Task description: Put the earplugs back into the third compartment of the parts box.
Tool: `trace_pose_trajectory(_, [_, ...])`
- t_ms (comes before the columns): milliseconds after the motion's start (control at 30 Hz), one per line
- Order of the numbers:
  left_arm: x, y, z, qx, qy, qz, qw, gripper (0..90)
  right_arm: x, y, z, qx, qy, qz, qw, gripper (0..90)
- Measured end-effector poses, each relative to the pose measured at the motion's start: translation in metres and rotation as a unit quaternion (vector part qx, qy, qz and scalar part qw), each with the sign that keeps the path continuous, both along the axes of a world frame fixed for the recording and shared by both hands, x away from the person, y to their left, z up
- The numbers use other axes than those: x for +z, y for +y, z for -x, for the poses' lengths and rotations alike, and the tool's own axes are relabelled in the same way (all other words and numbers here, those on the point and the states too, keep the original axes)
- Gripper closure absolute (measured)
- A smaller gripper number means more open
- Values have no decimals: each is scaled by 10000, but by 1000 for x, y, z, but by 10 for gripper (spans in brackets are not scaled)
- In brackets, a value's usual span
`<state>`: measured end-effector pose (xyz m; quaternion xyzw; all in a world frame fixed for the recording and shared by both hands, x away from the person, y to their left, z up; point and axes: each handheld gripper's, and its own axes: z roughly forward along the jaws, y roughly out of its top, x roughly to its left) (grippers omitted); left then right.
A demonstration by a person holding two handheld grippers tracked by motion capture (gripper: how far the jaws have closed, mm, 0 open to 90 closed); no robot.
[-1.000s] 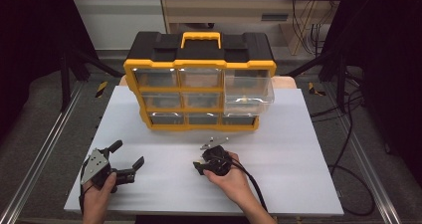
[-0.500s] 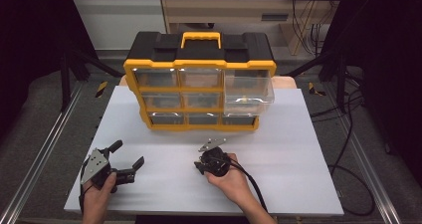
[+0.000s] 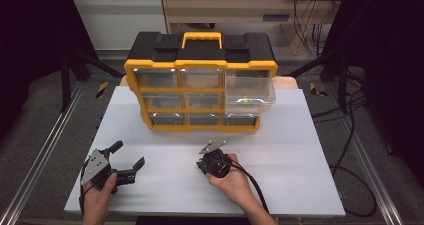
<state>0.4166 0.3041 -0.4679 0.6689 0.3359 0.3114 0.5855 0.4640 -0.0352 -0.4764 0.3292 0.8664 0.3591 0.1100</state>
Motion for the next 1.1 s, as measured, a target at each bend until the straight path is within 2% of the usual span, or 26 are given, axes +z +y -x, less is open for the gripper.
trace_pose_trajectory(200, [0,1,1,37,-37,29,10000,9,2,-5,3,20,-76,-148,9999,818])
trace_pose_trajectory(333, [1,1,2,75,-53,18,10000,10,6,-12,5,-3,-278,-288,9992,818])
trace_pose_trajectory(400, [1,1,3,91,-67,4,9999,10,9,-16,5,-14,-354,-274,9990,818])
trace_pose_trajectory(600, [1,-1,4,130,-91,-10,9999,10,18,-39,9,-229,-536,-513,9970,820])
trace_pose_trajectory(800, [2,1,4,153,-107,23,9998,10,25,-66,7,-609,-641,-761,9932,822])
trace_pose_trajectory(1100, [2,2,4,152,-108,37,9998,10,29,-83,5,-859,-791,-815,9898,821])
